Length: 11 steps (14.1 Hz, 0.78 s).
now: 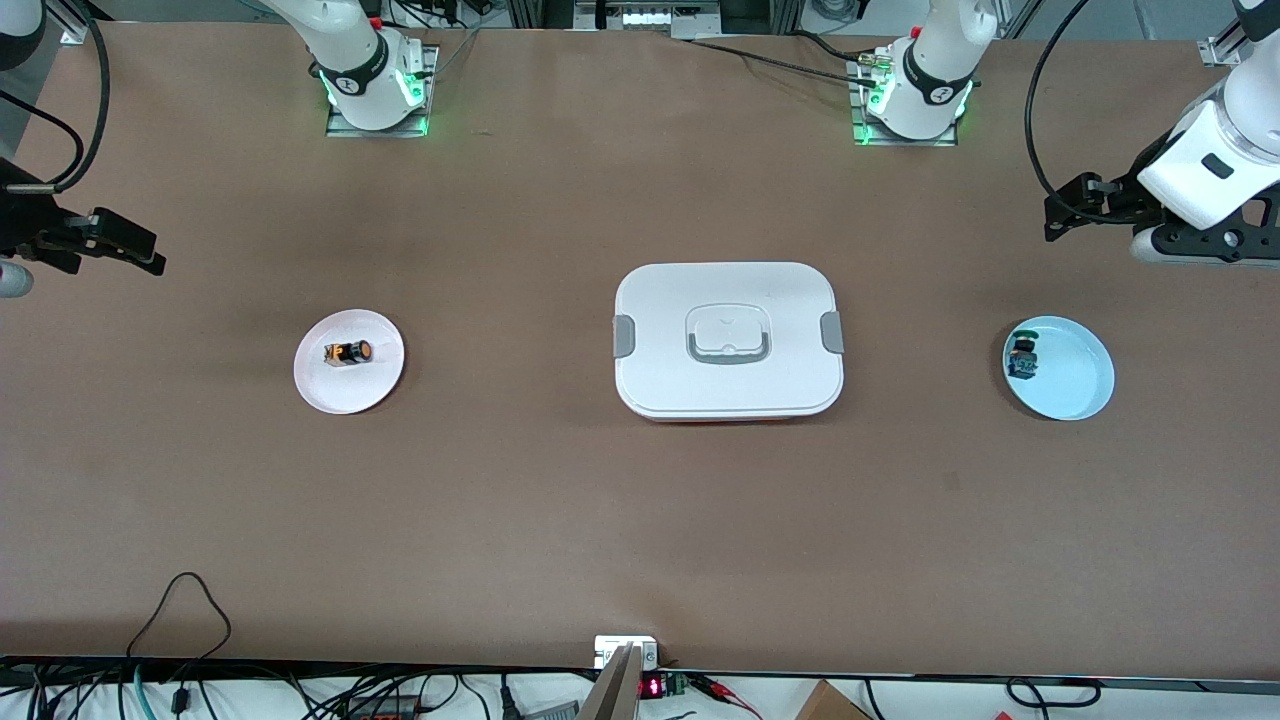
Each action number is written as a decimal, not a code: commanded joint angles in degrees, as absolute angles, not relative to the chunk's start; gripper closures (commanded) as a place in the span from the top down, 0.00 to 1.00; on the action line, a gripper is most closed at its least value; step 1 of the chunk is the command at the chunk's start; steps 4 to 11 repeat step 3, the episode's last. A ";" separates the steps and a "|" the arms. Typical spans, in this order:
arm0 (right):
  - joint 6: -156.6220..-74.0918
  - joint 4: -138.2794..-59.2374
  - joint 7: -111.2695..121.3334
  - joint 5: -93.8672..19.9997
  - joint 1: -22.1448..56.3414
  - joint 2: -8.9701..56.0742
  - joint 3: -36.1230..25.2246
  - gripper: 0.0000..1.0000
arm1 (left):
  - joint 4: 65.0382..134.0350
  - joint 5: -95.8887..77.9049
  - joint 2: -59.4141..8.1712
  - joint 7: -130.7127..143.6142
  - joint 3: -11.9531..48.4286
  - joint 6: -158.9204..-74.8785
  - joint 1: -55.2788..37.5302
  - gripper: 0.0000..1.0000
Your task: Transfer orange switch to right arm and place
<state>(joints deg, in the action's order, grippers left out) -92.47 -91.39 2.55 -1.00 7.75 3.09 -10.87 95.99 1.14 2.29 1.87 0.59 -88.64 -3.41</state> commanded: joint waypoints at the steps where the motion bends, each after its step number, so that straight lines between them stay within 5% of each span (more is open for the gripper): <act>1: -91.06 -91.14 2.55 -1.32 7.38 2.37 -10.28 1.00 | 93.87 2.29 1.23 2.72 0.62 -87.19 -3.52 1.00; 11: -90.36 -91.14 2.55 -1.32 7.38 2.29 -10.28 1.00 | 93.87 2.29 1.23 2.72 0.70 -87.19 -3.52 1.00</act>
